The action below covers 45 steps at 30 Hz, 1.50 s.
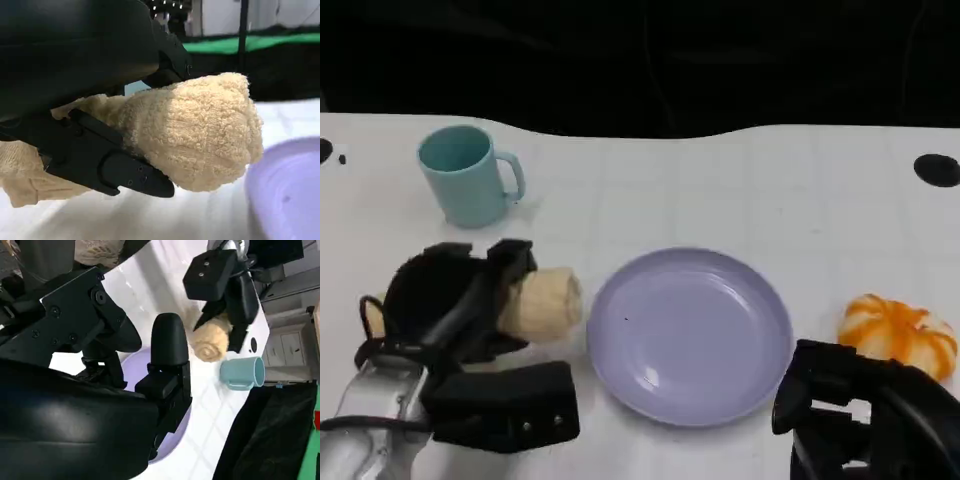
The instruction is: Grasp the towel on the left side of the plate with the left hand and place it into the plate.
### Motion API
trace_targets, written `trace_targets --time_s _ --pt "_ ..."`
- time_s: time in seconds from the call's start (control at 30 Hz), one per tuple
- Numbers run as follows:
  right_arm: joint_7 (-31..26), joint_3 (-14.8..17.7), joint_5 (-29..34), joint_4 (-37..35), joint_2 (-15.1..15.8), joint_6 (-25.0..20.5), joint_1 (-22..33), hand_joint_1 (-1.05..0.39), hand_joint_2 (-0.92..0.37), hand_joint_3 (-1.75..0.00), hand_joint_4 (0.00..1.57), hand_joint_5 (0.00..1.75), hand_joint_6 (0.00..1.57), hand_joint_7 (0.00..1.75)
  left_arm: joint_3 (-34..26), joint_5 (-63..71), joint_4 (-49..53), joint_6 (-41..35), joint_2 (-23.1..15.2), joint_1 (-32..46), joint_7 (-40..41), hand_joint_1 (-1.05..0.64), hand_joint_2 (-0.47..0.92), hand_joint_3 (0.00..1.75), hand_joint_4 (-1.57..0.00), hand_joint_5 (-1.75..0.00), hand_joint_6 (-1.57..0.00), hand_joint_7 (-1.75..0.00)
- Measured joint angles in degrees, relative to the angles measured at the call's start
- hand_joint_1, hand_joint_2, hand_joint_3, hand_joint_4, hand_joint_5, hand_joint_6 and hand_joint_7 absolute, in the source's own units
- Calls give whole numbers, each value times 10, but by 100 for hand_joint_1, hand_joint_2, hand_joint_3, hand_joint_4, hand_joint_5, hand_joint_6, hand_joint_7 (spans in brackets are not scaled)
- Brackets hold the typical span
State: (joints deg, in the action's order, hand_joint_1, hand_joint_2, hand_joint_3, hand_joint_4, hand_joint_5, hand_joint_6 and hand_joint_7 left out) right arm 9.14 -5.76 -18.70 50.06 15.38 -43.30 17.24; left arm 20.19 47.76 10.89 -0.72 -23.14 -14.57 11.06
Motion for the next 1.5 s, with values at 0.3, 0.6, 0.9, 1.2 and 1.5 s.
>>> trace_targets --time_s 0.3,0.6,0.9,1.2,1.5 --pt "-4 -5 0 4 0 -9 -1 -7 -51 -130 73 175 64 159 8 2 -79 -8 43 -8 -8 -27 53 89 -87 -175 -62 -175" --pt "-8 -9 1 5 -1 -9 -3 -5 -51 -131 74 175 64 158 55 13 -80 -19 96 -45 -65 -25 57 86 -88 -175 -59 -175" --pt "-15 -19 3 11 -2 -11 -5 -7 -49 -132 75 175 65 159 78 11 -72 -50 135 -80 -138 -25 51 93 -90 -175 -90 -91" --pt "-16 -19 2 11 -2 -11 -5 -5 -49 -132 75 175 65 159 110 13 -81 -120 163 -94 -246 -45 92 19 -50 -53 -54 -2" --pt "-15 -18 2 11 -1 -11 -5 -4 -50 -131 75 175 65 158 127 35 -117 -152 153 -94 -294 -79 92 19 -7 -12 -9 0"
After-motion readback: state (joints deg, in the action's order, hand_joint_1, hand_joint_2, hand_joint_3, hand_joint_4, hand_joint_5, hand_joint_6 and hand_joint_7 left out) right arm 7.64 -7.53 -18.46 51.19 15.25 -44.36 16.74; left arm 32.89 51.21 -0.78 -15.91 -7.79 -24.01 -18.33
